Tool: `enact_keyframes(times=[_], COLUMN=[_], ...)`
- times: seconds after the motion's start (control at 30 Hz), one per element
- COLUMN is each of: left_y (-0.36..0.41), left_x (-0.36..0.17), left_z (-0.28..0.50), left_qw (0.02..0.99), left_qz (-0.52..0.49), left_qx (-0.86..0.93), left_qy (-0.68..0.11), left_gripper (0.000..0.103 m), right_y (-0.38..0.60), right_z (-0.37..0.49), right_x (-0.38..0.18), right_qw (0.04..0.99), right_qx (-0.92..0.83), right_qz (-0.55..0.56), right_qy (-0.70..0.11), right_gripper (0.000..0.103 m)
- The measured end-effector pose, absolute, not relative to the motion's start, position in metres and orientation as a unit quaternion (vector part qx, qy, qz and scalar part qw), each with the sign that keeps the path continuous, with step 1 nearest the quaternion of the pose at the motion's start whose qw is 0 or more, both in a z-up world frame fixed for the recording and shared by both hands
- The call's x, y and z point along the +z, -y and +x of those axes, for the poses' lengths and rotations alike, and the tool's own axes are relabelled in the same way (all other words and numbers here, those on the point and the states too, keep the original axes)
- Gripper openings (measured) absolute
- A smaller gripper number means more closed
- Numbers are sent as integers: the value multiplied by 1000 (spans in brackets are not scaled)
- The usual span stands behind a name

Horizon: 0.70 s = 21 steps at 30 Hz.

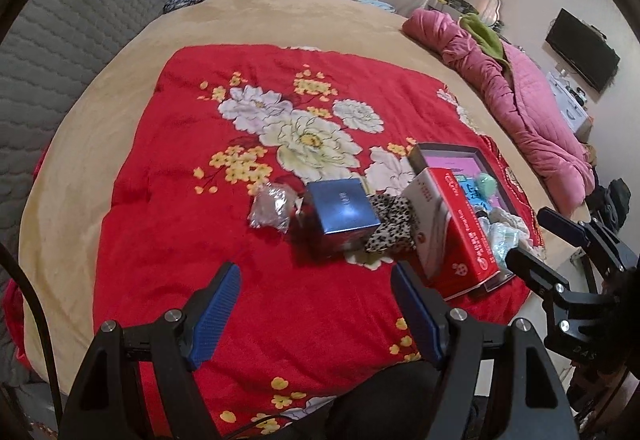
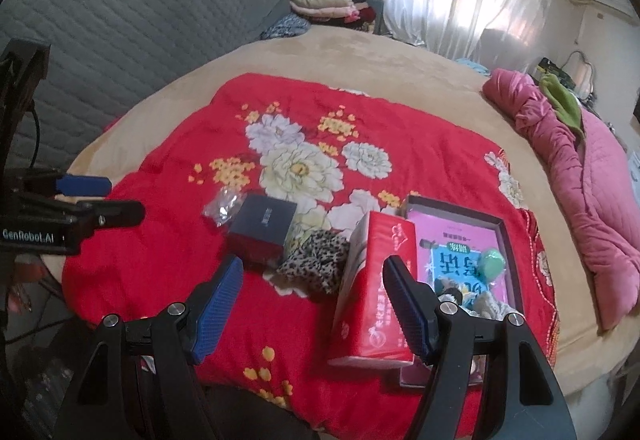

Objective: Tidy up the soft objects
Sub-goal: 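Move both tools back from the box toward the remaining items, then grasp the clear plastic bag with left tool while right tool grasps the leopard-print scrunchie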

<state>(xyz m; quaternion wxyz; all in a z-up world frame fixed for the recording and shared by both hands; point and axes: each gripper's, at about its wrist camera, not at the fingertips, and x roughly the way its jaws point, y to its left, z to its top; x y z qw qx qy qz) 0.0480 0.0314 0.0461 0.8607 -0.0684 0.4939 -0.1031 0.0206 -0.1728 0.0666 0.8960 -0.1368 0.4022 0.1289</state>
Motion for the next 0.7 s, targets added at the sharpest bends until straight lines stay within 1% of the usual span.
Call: enact_keyframes(times=[0.13,0.23,0.37,0.53,0.7], left_y=[-40,-47,-56,-61,-62], left_x=[33,19,1,-23,-49], left_z=[49,53,64,89,126], left_qw=[855,847,838,825,808], left_qz=[-76,-81,-92,-101,-114], left_qx=[-91,-82,-76,-67,-61], left_qy=[-505,-519,-532,-551,-575], left_gripper=[77,77,77,77,77], right_y=[171,164,145,128,120], right_z=[23,30,42,63,82], right_x=[57,40,3,-58,-99], right_qw=[890,876,845,792,742], right_qx=[136,146,157,163,164], right_qz=[-150,-188,-291,-402,-490], right_qy=[-409,-419,-420,-430,-426], right_gripper=[74,74,74,74,74])
